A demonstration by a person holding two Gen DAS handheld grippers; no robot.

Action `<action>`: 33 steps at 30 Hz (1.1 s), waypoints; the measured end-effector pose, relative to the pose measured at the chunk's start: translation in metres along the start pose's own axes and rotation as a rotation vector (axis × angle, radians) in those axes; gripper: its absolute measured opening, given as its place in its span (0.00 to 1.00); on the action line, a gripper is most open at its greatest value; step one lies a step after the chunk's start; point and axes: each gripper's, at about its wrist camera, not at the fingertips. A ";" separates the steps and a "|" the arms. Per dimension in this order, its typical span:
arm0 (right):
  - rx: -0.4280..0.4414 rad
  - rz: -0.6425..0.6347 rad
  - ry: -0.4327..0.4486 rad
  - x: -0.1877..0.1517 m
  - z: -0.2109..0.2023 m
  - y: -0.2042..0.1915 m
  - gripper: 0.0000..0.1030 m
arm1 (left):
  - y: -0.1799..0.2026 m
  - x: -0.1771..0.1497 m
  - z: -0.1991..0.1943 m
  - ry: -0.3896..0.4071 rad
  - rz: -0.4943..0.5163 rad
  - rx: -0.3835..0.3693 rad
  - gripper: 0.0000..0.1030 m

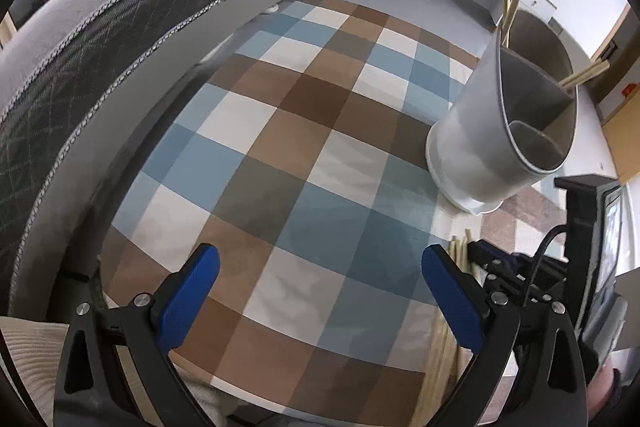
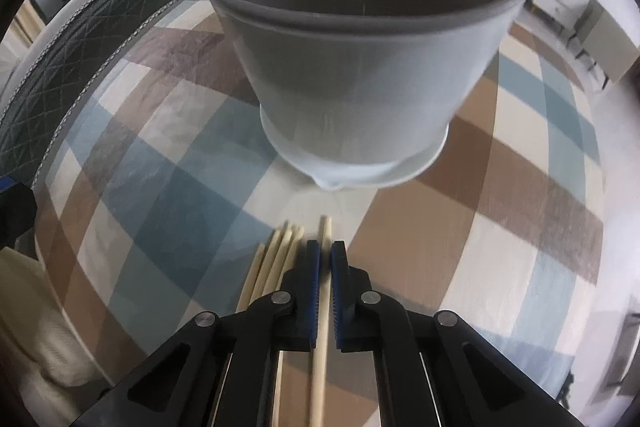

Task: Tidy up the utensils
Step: 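Close the right gripper on one wooden chopstick from the pile, then close the left gripper on a chopstick while the right gripper holds its chopstick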

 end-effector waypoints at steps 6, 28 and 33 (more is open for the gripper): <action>0.052 0.102 0.107 -0.006 -0.025 0.021 0.04 | 0.016 -0.008 0.017 -0.085 0.075 -0.062 0.96; 0.211 0.339 0.389 -0.047 -0.144 0.077 0.03 | 0.082 -0.047 0.054 -0.158 0.295 -0.079 0.95; 0.208 0.357 0.408 -0.045 -0.146 0.080 0.03 | 0.088 -0.053 0.055 -0.131 0.339 -0.034 0.95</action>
Point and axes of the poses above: each gripper's, at about its wrist camera, not at the fingertips, and z roughly the way its jaws point, y to its right, x to its top, and after that the axes turned 13 degrees about x, right-handed
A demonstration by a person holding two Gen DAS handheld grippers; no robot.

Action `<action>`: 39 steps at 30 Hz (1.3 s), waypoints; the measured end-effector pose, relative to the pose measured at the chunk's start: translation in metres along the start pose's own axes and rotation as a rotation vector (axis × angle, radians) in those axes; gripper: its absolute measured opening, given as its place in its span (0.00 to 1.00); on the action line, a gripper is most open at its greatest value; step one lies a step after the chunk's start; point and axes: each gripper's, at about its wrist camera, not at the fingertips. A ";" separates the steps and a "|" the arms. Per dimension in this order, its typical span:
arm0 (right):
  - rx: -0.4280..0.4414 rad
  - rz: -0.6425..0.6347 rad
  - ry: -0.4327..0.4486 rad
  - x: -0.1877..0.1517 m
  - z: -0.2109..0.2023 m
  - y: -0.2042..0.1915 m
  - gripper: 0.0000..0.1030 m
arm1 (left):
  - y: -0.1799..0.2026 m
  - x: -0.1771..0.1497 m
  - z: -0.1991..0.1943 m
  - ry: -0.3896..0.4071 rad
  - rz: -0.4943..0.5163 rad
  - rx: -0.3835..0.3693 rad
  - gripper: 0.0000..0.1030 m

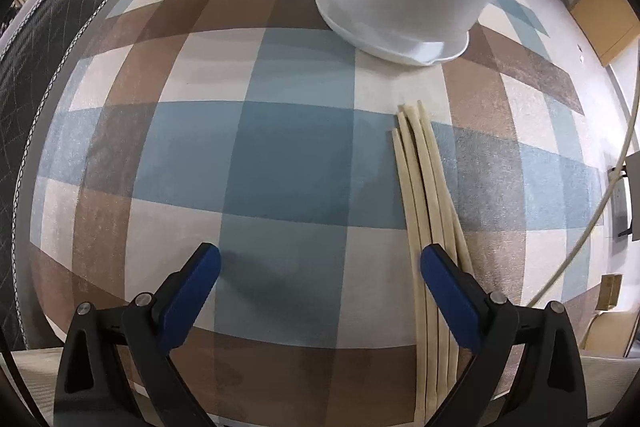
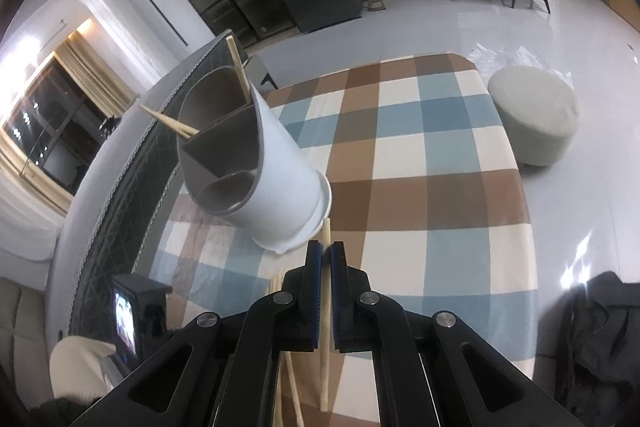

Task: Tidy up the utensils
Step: 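Close the left gripper on a chopstick while the right gripper holds its chopstick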

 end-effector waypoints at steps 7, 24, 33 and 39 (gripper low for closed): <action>-0.007 -0.004 0.013 0.002 0.000 0.000 0.03 | 0.011 -0.002 0.000 0.015 0.017 0.045 0.95; 0.004 -0.003 0.016 0.006 0.003 -0.005 0.03 | 0.032 0.015 -0.015 0.071 0.053 0.022 0.56; 0.013 -0.012 0.000 0.008 0.009 -0.008 0.03 | 0.060 0.034 -0.025 0.123 0.127 0.011 0.07; 0.009 -0.034 -0.003 0.009 0.013 -0.010 0.03 | 0.049 0.042 -0.019 0.102 0.080 -0.067 0.01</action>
Point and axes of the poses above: each gripper's, at about its wrist camera, not at the fingertips, and z roughly the way its jaws point, y to its right, x to its top, and after that the axes turned 13 degrees about x, right-handed
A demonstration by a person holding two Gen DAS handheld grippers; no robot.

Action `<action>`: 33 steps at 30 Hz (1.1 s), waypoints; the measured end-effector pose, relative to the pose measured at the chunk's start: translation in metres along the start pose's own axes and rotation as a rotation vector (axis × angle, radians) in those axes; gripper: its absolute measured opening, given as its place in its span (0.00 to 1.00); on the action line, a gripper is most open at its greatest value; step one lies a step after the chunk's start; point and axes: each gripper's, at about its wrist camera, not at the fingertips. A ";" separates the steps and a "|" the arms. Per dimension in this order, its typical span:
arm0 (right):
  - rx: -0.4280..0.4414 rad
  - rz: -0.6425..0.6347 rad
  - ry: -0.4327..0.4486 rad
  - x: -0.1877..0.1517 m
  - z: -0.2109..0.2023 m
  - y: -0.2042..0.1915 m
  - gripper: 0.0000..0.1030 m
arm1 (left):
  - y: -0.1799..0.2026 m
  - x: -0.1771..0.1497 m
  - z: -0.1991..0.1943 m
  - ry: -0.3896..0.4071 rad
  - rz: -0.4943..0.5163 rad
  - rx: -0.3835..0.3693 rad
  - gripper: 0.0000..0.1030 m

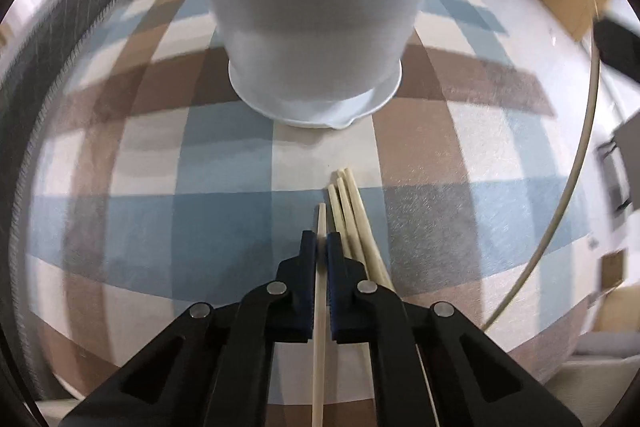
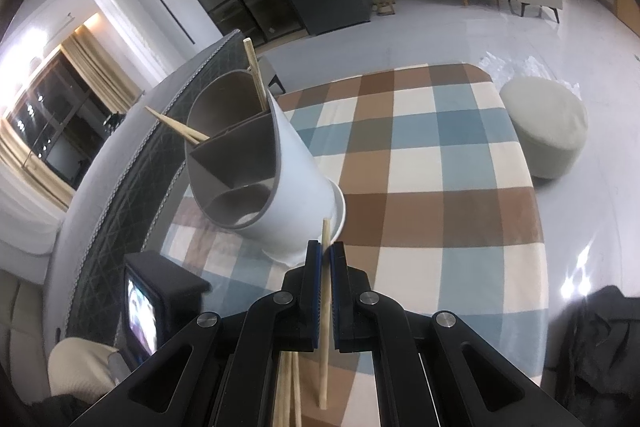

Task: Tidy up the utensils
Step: 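Close the left gripper on a chopstick while the right gripper holds its chopstick, then lift both held chopsticks and carry them above the utensil holder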

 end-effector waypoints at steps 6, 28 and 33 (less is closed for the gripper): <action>-0.009 -0.030 0.023 -0.002 -0.003 -0.007 0.03 | -0.037 0.013 -0.036 0.139 -0.158 -0.116 0.01; -0.061 -0.083 0.242 -0.047 -0.053 -0.056 0.03 | -0.072 -0.008 -0.125 0.309 -0.141 -0.152 0.01; -0.055 -0.105 0.274 -0.046 -0.063 -0.068 0.03 | -0.077 -0.003 -0.146 0.331 -0.137 -0.183 0.01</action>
Point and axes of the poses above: each gripper's, at about its wrist camera, not at the fingertips, and z roughly the way its jaws point, y to its right, x to its top, and after that the axes turned 13 degrees about x, right-handed
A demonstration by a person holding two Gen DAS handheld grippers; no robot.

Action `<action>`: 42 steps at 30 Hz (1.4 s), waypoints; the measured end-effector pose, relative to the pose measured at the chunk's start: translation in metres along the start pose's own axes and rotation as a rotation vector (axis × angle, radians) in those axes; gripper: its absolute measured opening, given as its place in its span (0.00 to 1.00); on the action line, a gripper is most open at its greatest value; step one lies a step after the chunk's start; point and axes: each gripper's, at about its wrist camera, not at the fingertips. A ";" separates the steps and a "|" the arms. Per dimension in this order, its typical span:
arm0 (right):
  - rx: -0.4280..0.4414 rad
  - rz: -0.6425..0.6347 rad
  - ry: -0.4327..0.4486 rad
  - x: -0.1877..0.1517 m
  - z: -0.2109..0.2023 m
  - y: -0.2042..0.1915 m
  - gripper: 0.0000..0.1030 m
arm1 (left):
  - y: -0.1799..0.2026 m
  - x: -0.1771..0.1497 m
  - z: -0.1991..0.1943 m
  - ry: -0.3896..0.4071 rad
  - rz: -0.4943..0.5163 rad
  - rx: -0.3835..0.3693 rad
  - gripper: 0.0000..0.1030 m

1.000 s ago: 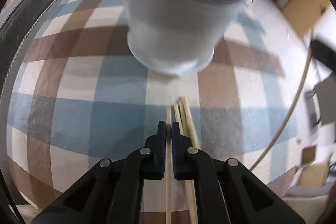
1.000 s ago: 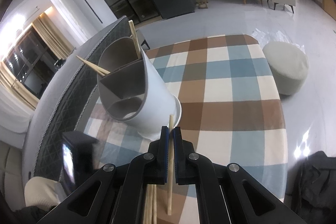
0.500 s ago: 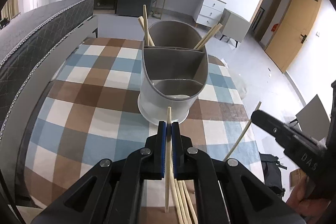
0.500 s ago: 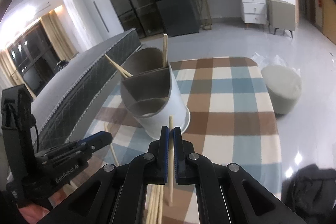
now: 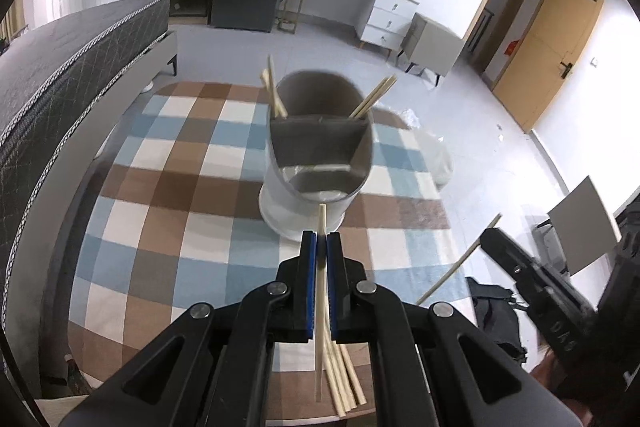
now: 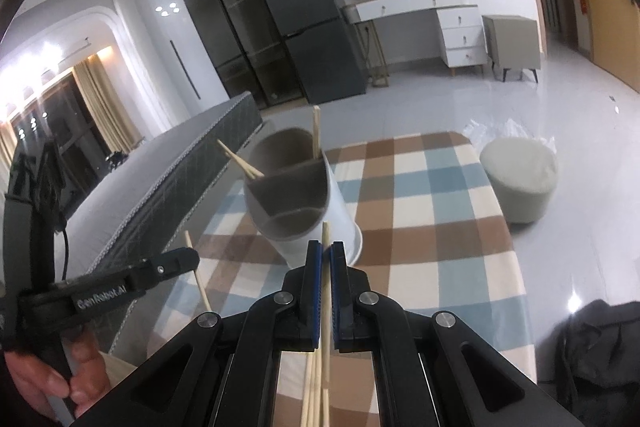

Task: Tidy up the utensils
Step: 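Lift both held chopsticks and carry them above the utensil holder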

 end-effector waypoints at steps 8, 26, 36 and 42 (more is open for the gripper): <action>0.029 -0.063 0.052 0.036 -0.015 -0.021 0.03 | -0.007 0.042 -0.034 0.105 -0.059 -0.055 0.01; 0.119 -0.275 0.142 0.172 0.017 -0.060 0.03 | -0.030 0.147 -0.039 0.373 -0.178 -0.079 0.01; 0.143 -0.318 0.106 0.186 0.075 -0.061 0.03 | -0.046 0.165 0.013 0.384 -0.229 -0.081 0.01; 0.117 -0.363 0.040 0.176 0.106 -0.057 0.03 | -0.047 0.153 0.027 0.404 -0.249 -0.078 0.01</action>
Point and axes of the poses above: each gripper's, at about its wrist camera, not at the fingertips, and z roughly the way its jaws point, y to its right, x to its top, and after that the axes turned 13 degrees about x, right-handed
